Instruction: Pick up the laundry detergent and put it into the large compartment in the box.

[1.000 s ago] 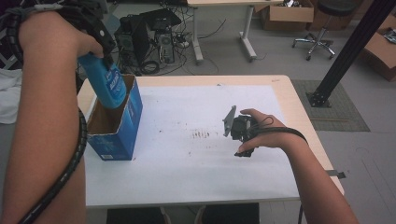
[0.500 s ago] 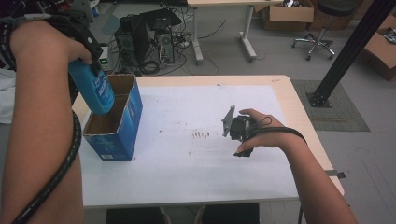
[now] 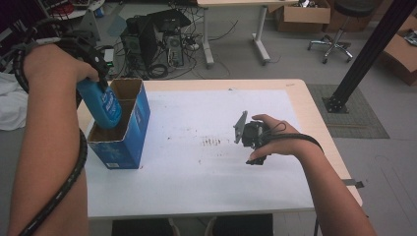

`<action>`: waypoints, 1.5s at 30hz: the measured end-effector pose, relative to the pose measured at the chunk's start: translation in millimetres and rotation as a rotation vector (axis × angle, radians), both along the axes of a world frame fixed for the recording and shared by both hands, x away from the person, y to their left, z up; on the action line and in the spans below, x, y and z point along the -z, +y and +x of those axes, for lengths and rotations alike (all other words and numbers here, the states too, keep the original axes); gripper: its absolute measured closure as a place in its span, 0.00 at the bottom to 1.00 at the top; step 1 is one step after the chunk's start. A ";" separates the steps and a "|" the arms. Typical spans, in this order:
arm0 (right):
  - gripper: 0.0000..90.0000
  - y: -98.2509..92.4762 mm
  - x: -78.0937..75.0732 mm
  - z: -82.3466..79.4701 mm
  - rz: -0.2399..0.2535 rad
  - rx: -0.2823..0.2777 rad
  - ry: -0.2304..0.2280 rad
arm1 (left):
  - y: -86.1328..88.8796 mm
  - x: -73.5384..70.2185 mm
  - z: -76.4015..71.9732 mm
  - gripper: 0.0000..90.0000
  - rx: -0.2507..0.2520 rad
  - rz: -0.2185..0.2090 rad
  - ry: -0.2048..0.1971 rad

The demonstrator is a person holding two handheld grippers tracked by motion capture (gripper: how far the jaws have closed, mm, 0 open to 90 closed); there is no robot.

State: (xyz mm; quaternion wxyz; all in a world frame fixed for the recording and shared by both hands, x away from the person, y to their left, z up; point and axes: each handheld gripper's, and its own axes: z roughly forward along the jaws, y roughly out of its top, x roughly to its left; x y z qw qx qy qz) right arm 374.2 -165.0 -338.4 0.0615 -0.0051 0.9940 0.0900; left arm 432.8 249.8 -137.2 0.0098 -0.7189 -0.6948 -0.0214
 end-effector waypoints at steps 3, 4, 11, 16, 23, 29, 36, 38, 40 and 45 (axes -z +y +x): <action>0.19 0.0 -0.3 0.0 0.001 -0.001 -0.001 | 1.6 9.1 1.4 0.43 -0.003 -0.007 0.005; 0.19 0.0 -0.4 0.1 0.002 -0.001 -0.003 | 1.7 12.1 1.9 0.43 -0.002 -0.004 0.009; 0.19 0.9 0.2 -0.5 0.001 -0.001 -0.006 | 2.3 37.6 4.4 0.43 0.003 0.009 0.032; 0.19 2.2 0.9 -0.3 0.002 -0.004 -0.005 | 3.1 55.0 5.4 0.43 0.011 -0.011 0.043; 0.19 4.3 2.1 -0.4 0.001 -0.007 -0.003 | 1.8 76.4 7.1 0.43 0.019 -0.020 0.067; 0.19 3.7 2.5 -0.4 0.003 -0.005 -0.003 | -1.8 92.9 7.7 0.43 0.022 -0.015 0.076; 0.19 3.7 2.3 -0.7 0.004 -0.006 -0.004 | -3.2 116.3 7.8 0.43 0.038 -0.028 0.090; 0.19 4.1 2.6 -1.1 0.003 -0.006 -0.003 | -3.0 123.4 7.8 0.43 0.038 -0.027 0.094; 0.19 4.3 3.0 -1.4 0.001 -0.007 -0.004 | -2.3 128.6 8.1 0.43 0.040 -0.026 0.100; 0.19 4.2 2.7 -1.3 0.002 -0.006 -0.005 | 0.0 138.0 8.4 0.43 0.035 -0.027 0.099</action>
